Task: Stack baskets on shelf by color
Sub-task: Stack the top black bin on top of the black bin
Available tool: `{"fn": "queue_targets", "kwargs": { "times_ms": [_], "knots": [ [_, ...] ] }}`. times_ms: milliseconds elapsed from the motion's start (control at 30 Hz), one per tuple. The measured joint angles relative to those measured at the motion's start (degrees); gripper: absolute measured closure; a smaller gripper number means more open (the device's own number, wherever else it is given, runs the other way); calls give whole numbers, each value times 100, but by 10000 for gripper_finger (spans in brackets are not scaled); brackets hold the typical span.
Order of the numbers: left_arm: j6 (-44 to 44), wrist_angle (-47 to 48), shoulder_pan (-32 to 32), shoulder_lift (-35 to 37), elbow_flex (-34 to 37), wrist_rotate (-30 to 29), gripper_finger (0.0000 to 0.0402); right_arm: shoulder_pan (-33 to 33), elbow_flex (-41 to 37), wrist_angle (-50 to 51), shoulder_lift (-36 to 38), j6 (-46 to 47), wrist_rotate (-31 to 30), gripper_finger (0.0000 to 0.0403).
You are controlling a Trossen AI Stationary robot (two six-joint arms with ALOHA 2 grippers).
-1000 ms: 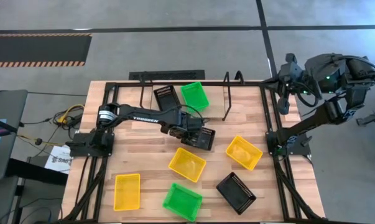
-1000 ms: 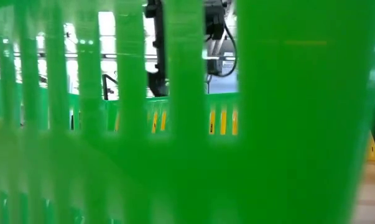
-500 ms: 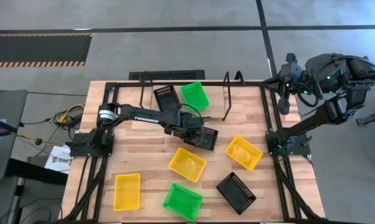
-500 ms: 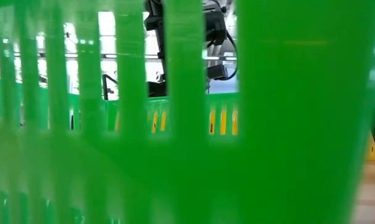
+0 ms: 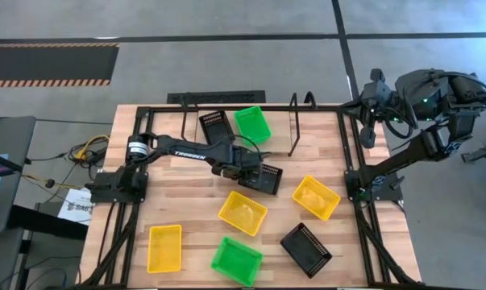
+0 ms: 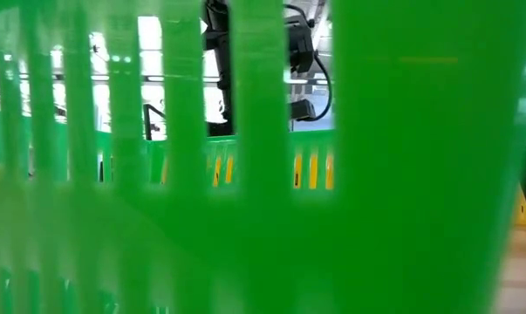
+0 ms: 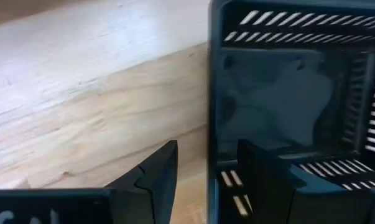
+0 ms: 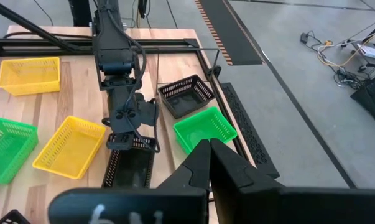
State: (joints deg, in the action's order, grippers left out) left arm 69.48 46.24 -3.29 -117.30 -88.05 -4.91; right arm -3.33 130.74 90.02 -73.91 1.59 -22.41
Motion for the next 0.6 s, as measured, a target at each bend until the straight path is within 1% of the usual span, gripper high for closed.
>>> {"fn": "queue_targets", "kwargs": {
  "times_ms": [200, 267, 367, 533, 600],
  "knots": [
    [-46, -107, -51, 0, 20, -4, 250, 0, 0, 0, 1, -15, 0, 377],
    [-167, -152, -76, 0, 20, -11, 260, 0, 0, 0, 0, -17, 1, 377],
    [-329, -254, -121, 0, 20, -11, 296, 0, 0, 0, 0, -46, 2, 377],
    [-632, -541, -194, 0, 20, -93, 383, 0, 0, 0, 1, -57, 0, 377],
    [-848, -590, -224, 0, 20, -83, 394, 0, 0, 0, 2, -57, 2, 377]
  ]
}}
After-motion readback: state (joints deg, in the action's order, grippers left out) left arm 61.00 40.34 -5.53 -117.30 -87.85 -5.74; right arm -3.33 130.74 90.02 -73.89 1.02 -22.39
